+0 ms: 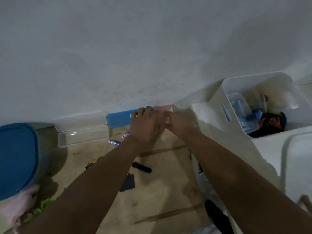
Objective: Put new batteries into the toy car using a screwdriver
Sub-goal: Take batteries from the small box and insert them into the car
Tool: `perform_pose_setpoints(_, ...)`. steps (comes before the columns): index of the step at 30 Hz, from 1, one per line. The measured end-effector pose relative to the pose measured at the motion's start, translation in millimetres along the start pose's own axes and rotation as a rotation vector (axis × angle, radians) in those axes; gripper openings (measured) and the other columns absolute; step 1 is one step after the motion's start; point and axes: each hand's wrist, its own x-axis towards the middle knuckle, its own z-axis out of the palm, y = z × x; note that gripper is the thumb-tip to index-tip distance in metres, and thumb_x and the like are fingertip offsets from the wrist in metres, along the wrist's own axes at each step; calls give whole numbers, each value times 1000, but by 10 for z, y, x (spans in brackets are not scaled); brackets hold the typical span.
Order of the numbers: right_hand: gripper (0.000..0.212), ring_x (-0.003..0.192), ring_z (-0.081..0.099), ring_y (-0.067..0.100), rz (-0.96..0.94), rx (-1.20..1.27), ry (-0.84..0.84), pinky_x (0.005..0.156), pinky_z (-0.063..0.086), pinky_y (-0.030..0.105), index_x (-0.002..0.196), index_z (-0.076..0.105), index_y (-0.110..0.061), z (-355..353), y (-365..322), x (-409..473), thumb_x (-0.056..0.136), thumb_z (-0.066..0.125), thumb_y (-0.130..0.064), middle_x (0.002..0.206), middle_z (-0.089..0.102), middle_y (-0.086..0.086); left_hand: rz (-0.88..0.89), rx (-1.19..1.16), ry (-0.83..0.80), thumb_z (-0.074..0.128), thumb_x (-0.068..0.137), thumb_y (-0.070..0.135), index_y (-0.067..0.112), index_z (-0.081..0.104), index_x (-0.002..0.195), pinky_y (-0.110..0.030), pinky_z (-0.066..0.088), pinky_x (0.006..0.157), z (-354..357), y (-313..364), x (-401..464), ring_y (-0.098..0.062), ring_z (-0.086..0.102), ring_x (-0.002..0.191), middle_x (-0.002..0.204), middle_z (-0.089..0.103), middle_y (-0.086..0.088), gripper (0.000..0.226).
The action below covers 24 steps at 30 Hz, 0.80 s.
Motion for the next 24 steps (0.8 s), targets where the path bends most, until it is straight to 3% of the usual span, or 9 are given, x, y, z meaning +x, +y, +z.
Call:
perform_pose_setpoints(2,33,93,71,27,-48,-80,-11,76,54,34,126,60,-18,66,9,62,98,55,-35,106,73,5,49,65,-42,40,89,49,16,62,132,-51,41,95,65,-31,127,-40,53,118,134,58,-13,59)
perform_pose_setpoints(5,22,83,72,24,-90,-206,-11,70,55,32,112,68,-16,72,-1,122,98,56,-29,96,74,3,124,78,-6,61,90,44,17,66,131,-51,41,100,156,-78,259,-39,51,123,136,59,-13,49)
perform_pose_setpoints(9,17,84,71,23,-172,-294,-57,69,52,34,107,68,-13,-15,-52,147,96,59,-23,97,72,4,212,43,5,69,91,41,18,68,131,-51,40,107,226,-99,347,-35,54,125,134,62,-11,47)
perform_pose_setpoints(14,16,85,71,22,-254,-418,-104,66,41,31,98,72,-16,-90,-136,187,96,56,-17,97,74,4,251,-16,27,75,88,39,17,73,126,-50,44,105,217,-191,338,-34,58,122,131,65,-12,43)
perform_pose_setpoints(21,22,100,68,25,-229,-348,-159,72,38,29,106,72,-19,-238,-110,246,96,54,-25,107,73,3,235,-66,53,80,85,29,11,69,129,-49,47,106,217,-211,298,-36,58,124,134,63,-15,48)
perform_pose_setpoints(24,30,98,67,26,-172,-275,-104,72,42,30,113,68,-18,-343,4,267,97,53,-38,108,70,6,215,-143,47,80,85,31,9,64,135,-49,53,101,163,-239,285,-36,59,124,137,61,-16,57)
